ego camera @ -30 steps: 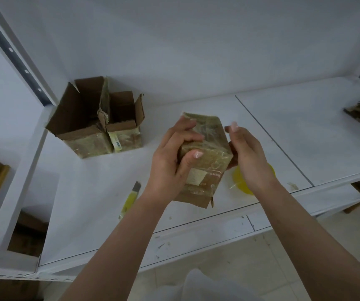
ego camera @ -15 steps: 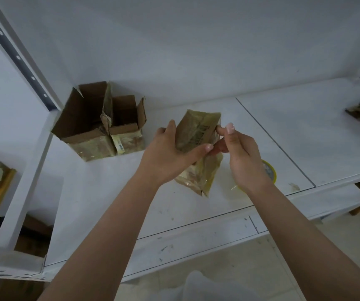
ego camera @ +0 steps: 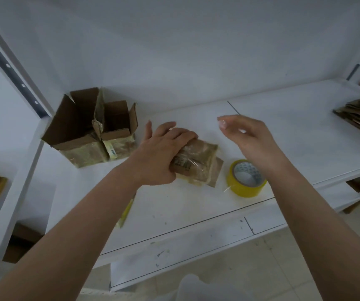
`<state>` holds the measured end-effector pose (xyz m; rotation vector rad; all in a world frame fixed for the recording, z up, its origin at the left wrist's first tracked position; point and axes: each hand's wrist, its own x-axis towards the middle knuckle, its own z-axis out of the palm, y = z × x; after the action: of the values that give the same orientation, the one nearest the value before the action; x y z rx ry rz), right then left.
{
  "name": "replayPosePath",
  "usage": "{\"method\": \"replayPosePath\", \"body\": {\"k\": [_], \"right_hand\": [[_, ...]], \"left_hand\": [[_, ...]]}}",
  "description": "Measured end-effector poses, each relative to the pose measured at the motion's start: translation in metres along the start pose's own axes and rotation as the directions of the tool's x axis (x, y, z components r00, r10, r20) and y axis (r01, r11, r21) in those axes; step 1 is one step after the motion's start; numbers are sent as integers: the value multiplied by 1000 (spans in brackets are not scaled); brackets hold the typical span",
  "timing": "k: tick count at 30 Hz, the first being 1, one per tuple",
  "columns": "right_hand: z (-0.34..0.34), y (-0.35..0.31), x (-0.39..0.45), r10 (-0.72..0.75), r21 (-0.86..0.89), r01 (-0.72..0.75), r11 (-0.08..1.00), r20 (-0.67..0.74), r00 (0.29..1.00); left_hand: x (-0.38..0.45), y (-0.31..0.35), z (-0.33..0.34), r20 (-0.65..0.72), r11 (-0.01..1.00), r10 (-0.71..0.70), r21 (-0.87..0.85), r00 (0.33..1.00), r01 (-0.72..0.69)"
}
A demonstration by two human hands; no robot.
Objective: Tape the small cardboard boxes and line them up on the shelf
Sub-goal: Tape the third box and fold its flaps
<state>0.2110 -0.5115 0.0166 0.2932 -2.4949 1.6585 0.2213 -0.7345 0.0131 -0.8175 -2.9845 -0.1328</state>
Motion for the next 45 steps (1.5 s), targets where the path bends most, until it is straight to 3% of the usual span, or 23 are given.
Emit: {"method": "replayPosePath", "body": {"k": [3, 6, 9, 16, 21, 25, 30, 34, 39, 41, 45], "right_hand": [[7, 2, -6, 101, 118, -129, 985, 214, 972], [17, 10, -12, 139, 139, -157, 978, 132, 982], [30, 19, -18, 178, 188, -186, 964, 57, 982], [61, 53, -32, 280, 90, -280, 956, 18, 960], [55, 53, -37, -4, -56, 4, 998, -3, 1000], [59, 58, -39, -56, -70, 56, 996, 4, 998], [58, 64, -43, -34, 1, 34, 999, 51, 998], [54, 68, -46, -122, -50, 129, 990, 115, 986], [62, 72, -50, -349, -355, 363, 861, 105, 931], [69, 73, -54, -328, -400, 345, 849, 112, 938], [77, 71, -58, -265, -321, 301, 898, 152, 952]], "left_hand": [[4, -1, -1, -76, 995, 66, 76, 995, -60], [5, -7, 5, -240, 992, 1, 126, 971, 30], [9, -12, 18, -396, 994, -111, -52, 911, 99], [-4, -18, 63, -239, 920, -153, -388, 959, 50], [-7, -12, 56, -365, 768, -282, -641, 888, -20], [-17, 3, 56, -210, 657, -275, -754, 938, 24], [-23, 4, 58, -157, 707, -223, -705, 962, 49], [-25, 2, 58, -189, 759, -171, -651, 967, 7], [-25, 9, 65, -235, 819, -122, -572, 964, -36], [-27, 10, 67, -253, 826, -120, -562, 960, -44], [-29, 5, 64, -205, 803, -138, -596, 969, -12]]}}
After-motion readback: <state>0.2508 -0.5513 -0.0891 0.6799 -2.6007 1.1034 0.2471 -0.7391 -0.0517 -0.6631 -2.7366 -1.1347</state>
